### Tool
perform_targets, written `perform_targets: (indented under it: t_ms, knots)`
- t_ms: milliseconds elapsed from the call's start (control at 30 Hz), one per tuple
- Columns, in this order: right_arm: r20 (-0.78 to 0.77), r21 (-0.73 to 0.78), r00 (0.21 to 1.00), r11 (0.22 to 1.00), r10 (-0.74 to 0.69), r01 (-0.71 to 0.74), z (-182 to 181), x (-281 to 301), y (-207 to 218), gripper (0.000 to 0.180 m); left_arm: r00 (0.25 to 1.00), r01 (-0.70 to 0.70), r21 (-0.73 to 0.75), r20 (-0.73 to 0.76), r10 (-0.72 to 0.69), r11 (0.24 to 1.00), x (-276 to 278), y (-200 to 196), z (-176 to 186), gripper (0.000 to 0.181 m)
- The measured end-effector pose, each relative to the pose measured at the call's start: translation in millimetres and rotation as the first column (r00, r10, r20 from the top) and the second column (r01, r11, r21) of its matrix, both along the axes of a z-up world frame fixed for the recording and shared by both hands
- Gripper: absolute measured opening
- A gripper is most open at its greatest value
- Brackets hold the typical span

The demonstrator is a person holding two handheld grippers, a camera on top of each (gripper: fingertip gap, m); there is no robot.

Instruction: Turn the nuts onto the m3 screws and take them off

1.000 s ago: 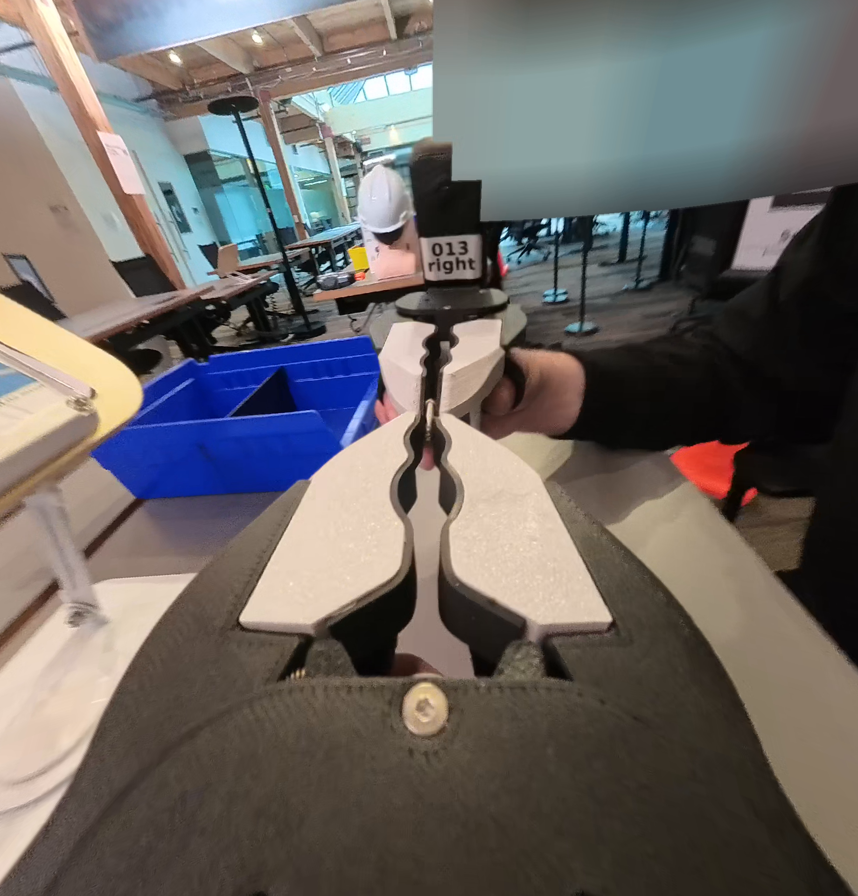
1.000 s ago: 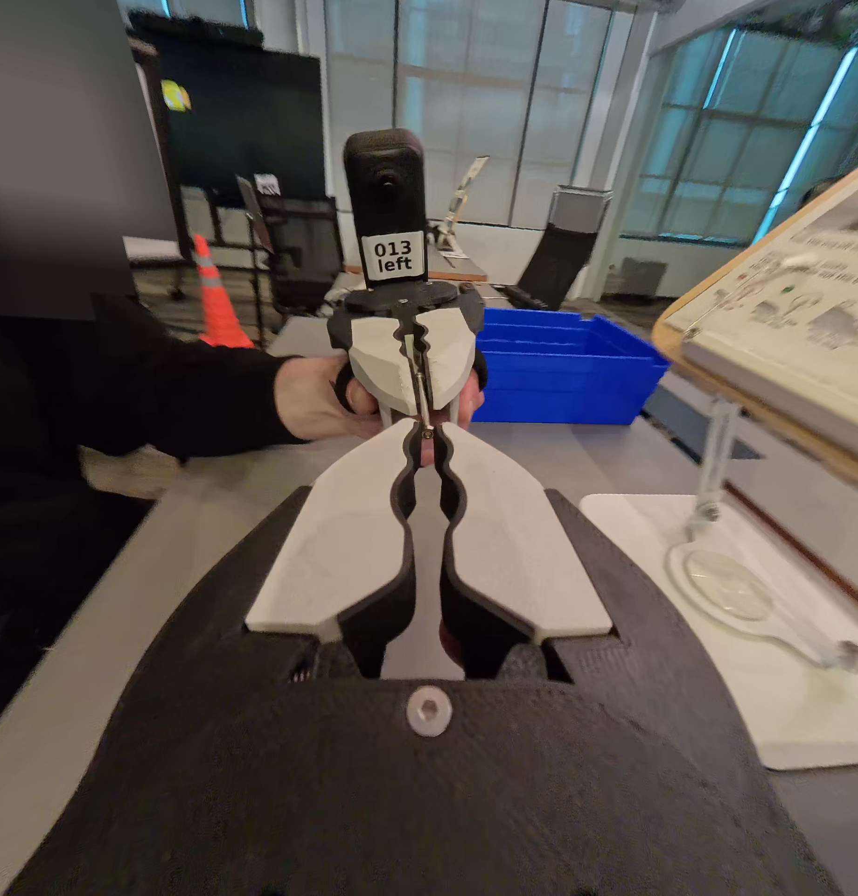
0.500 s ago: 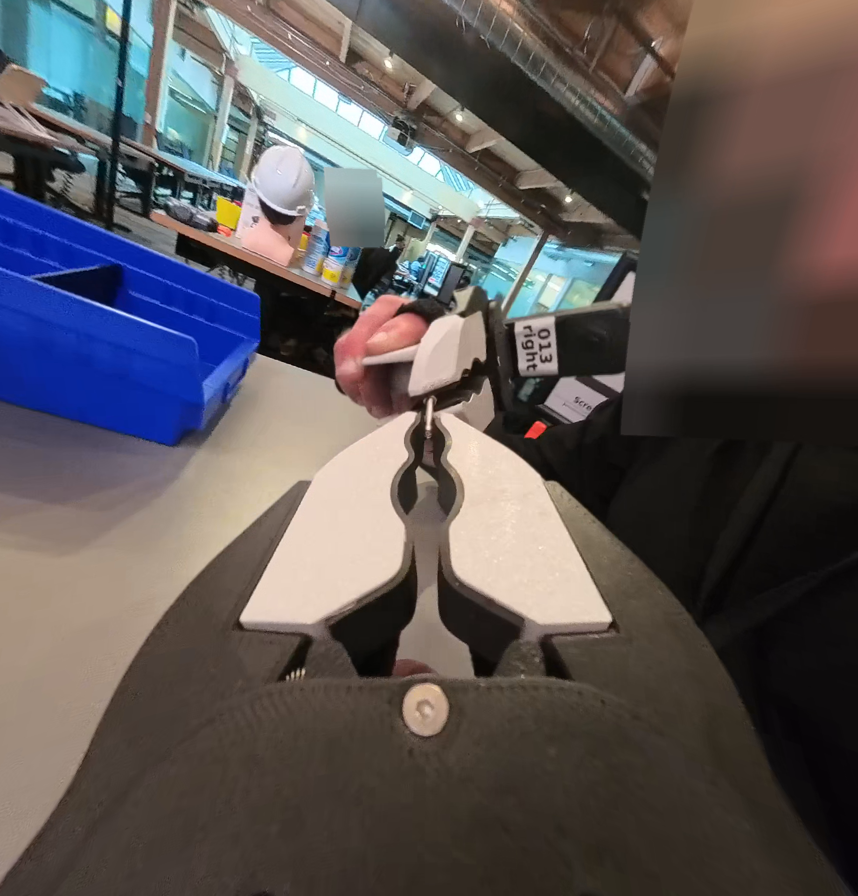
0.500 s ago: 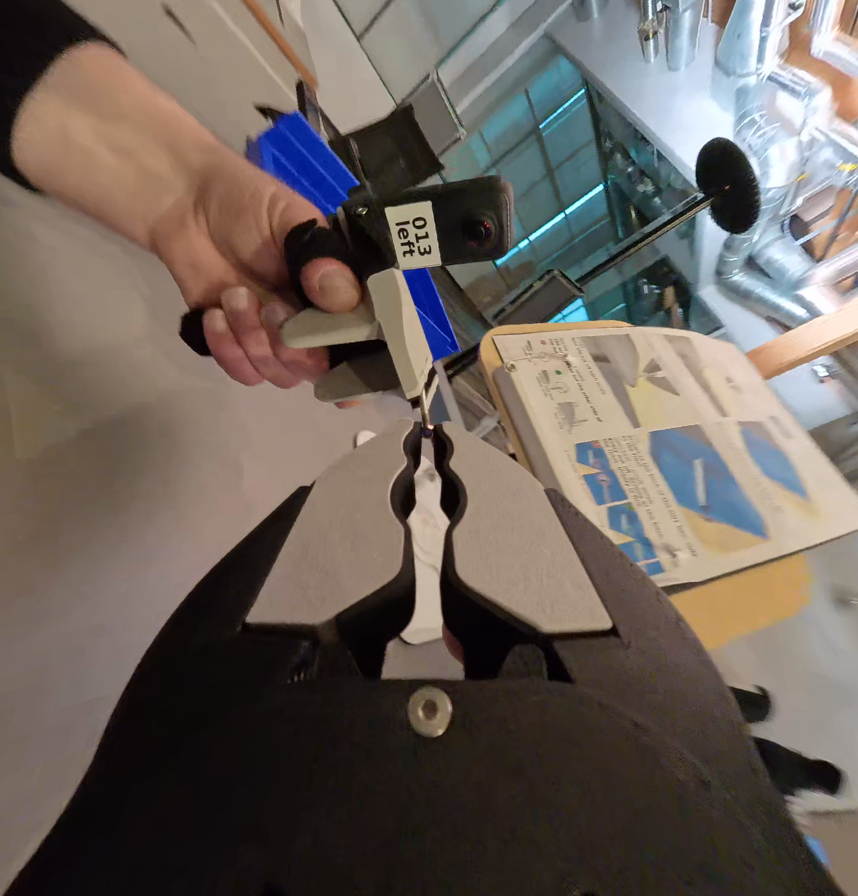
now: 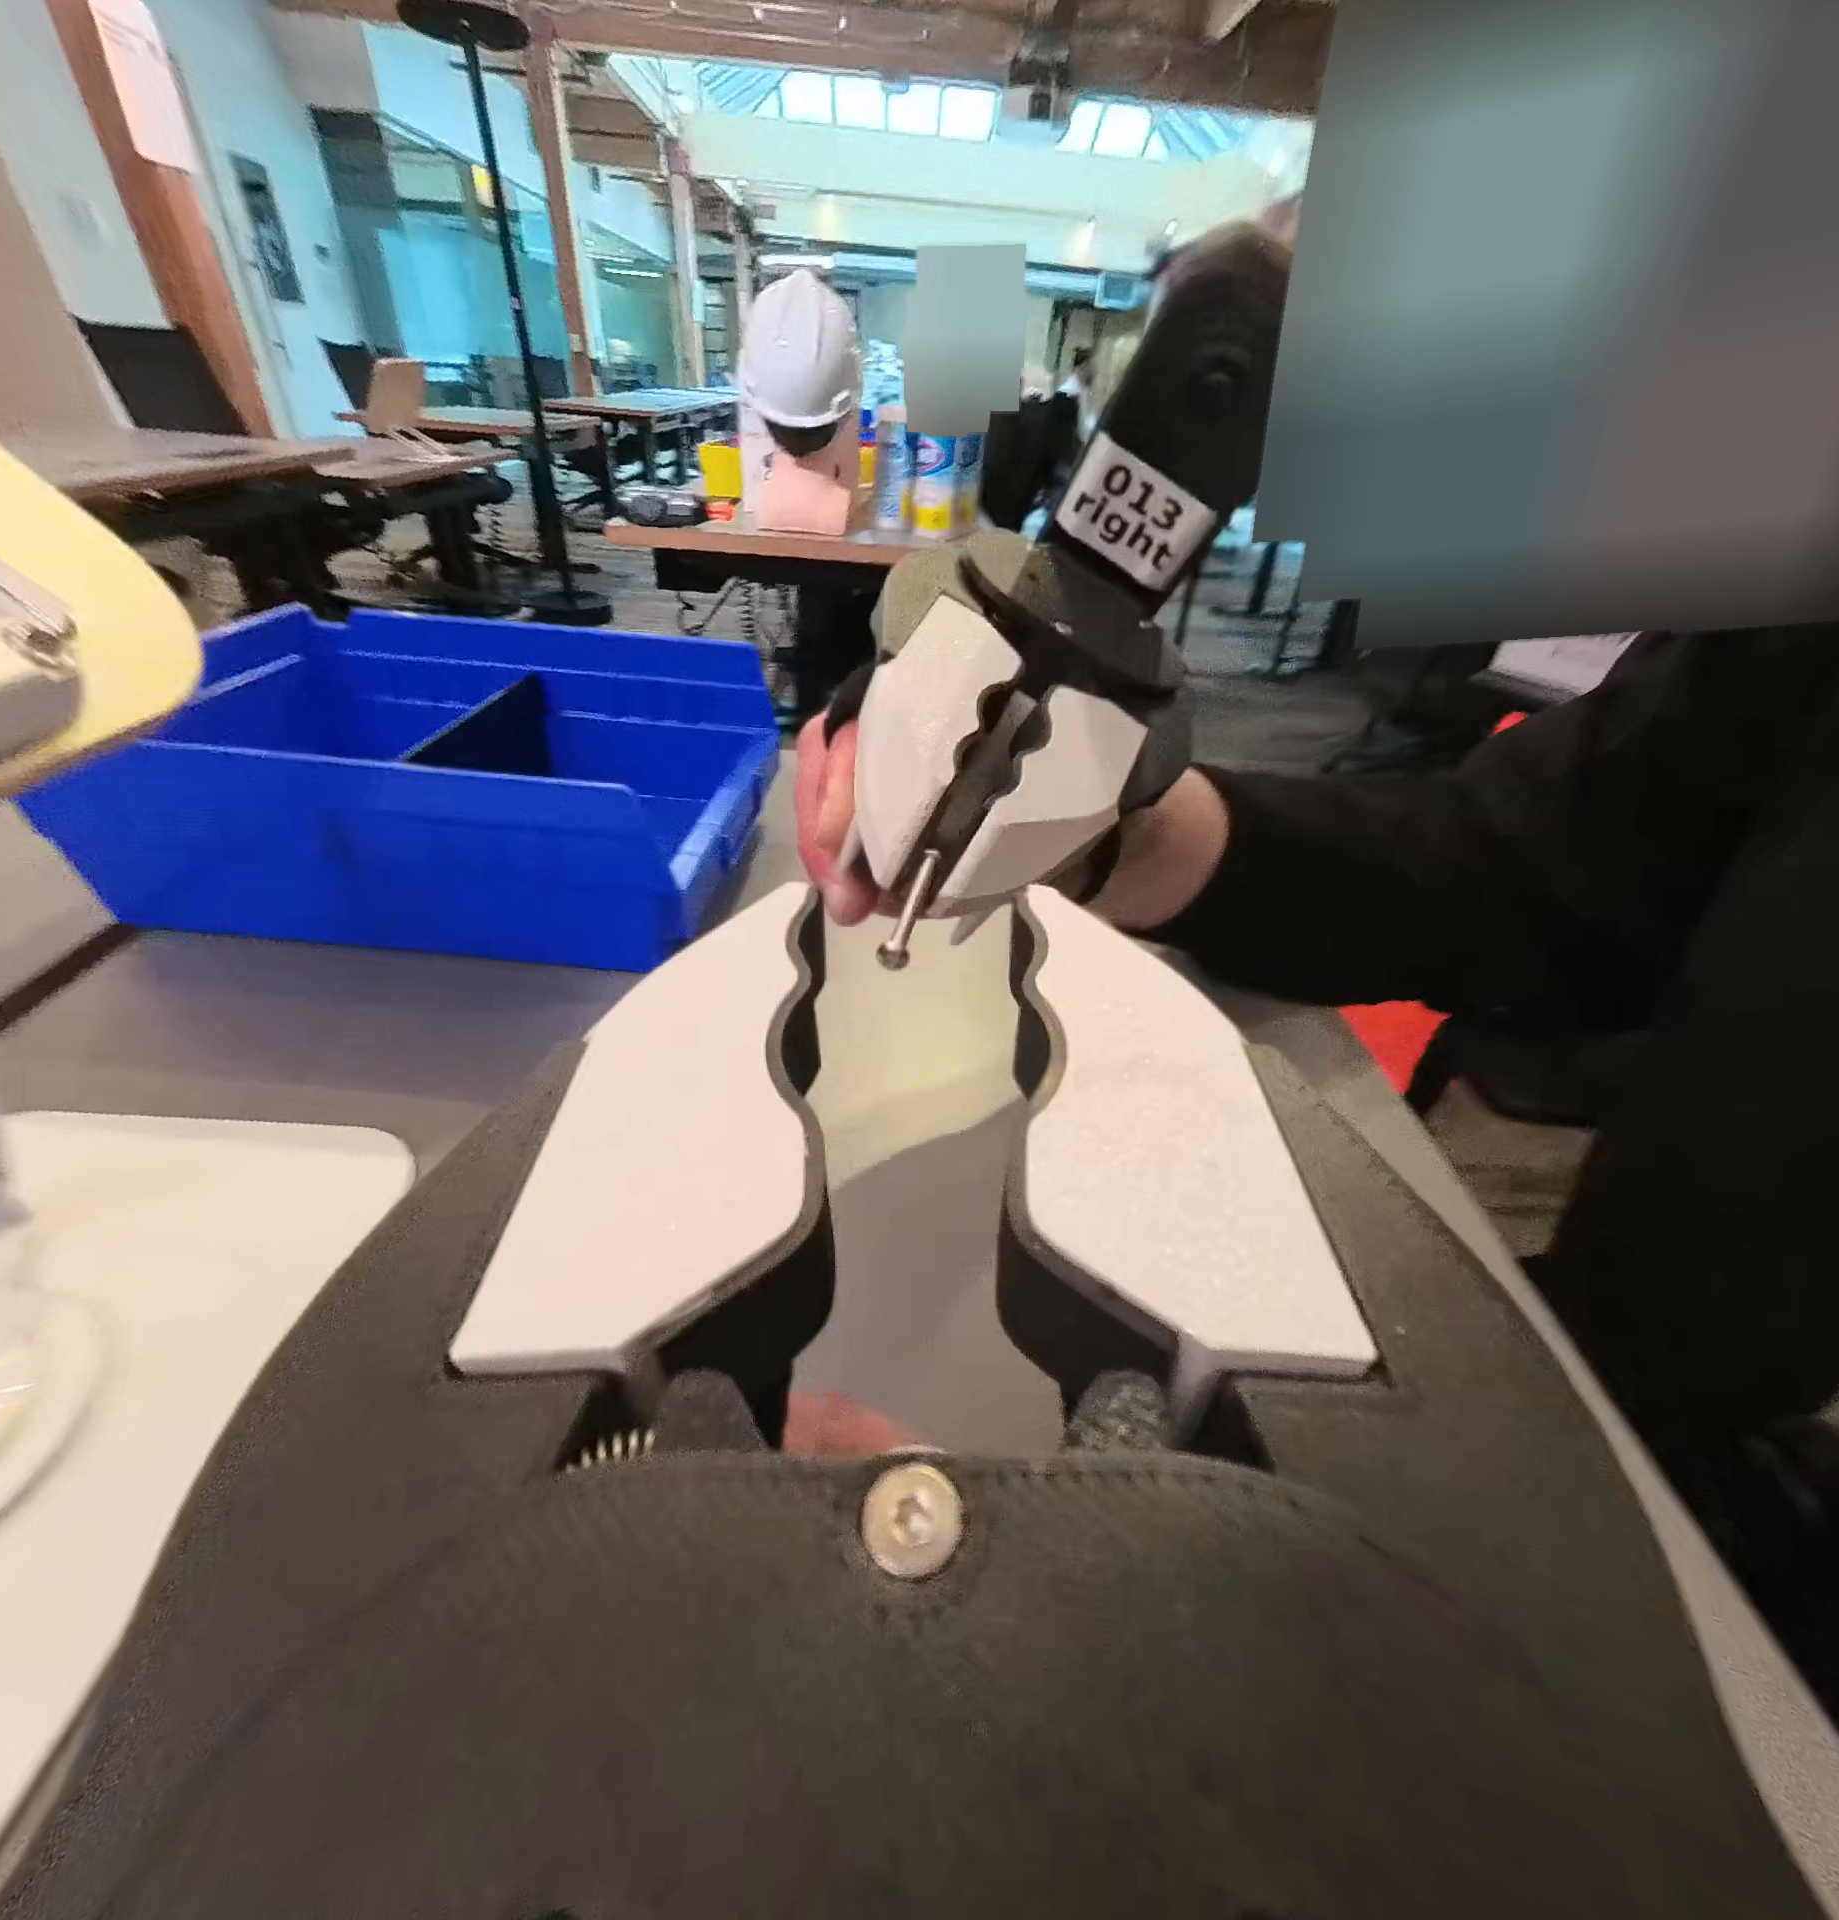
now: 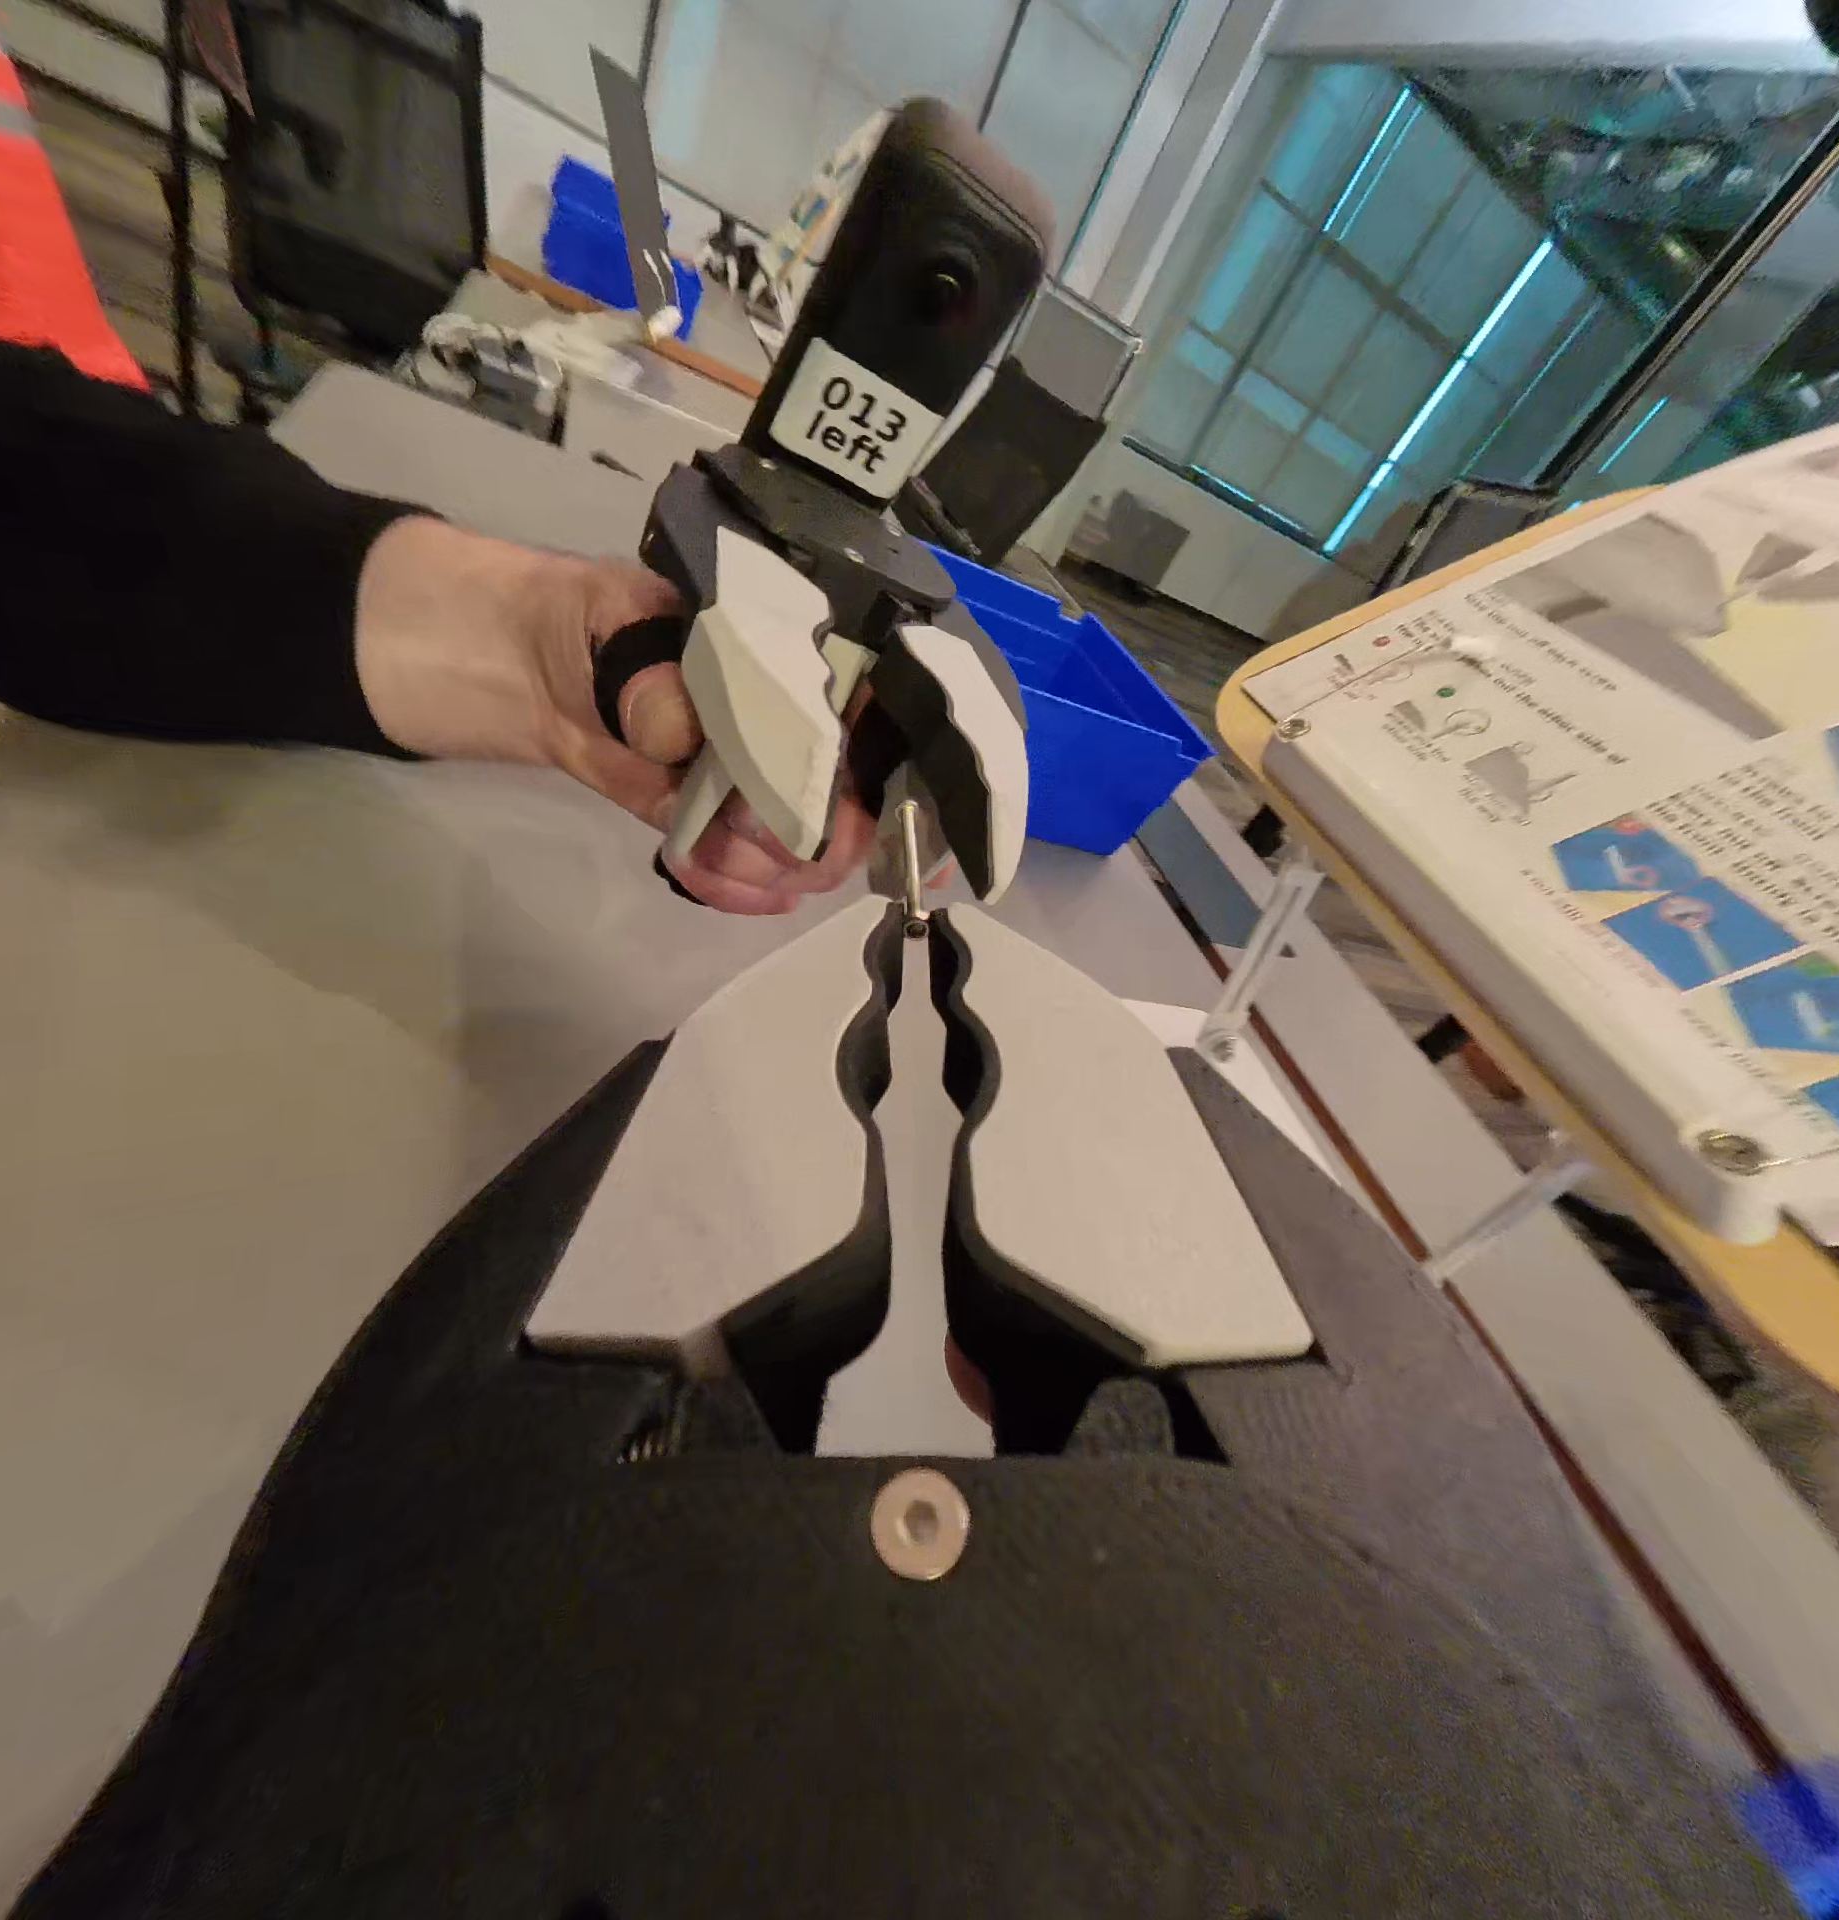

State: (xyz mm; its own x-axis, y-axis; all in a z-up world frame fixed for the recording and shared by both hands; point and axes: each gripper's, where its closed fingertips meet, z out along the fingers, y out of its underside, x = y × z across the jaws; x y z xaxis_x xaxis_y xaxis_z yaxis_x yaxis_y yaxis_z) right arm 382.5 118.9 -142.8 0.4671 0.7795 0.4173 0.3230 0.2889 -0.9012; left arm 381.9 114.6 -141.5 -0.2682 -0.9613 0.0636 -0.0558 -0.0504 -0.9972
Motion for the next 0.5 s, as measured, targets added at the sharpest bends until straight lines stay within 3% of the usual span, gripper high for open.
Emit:
perform_targets:
  t_ms: [100,233,300,500]
  knots:
    - [-0.113,-0.126,0.990,0.987,0.084,-0.098,-0.2,-2.7,-3.5,0.005,1.000,-0.031,0.173,0.006,0.030,0.984,-1.2,-5.2,-1.8,0.023]
    - [-0.200,-0.215,0.968,0.957,0.152,-0.194,-2.4,-6.0,-7.3,0.005,0.998,-0.058,0.282,0.016,0.056,0.958,-1.5,-7.2,-2.8,0.013]
    - [-0.216,-0.234,0.962,0.947,0.169,-0.220,-3.0,-7.2,-8.9,0.005,0.998,-0.055,0.284,0.032,0.048,0.957,-3.8,-7.9,-0.2,0.004]
    - [-0.246,-0.244,0.953,0.941,0.174,-0.235,-1.2,-7.5,-8.9,0.005,0.999,-0.042,0.258,0.019,0.038,0.965,-4.3,-7.6,0.2,0.003]
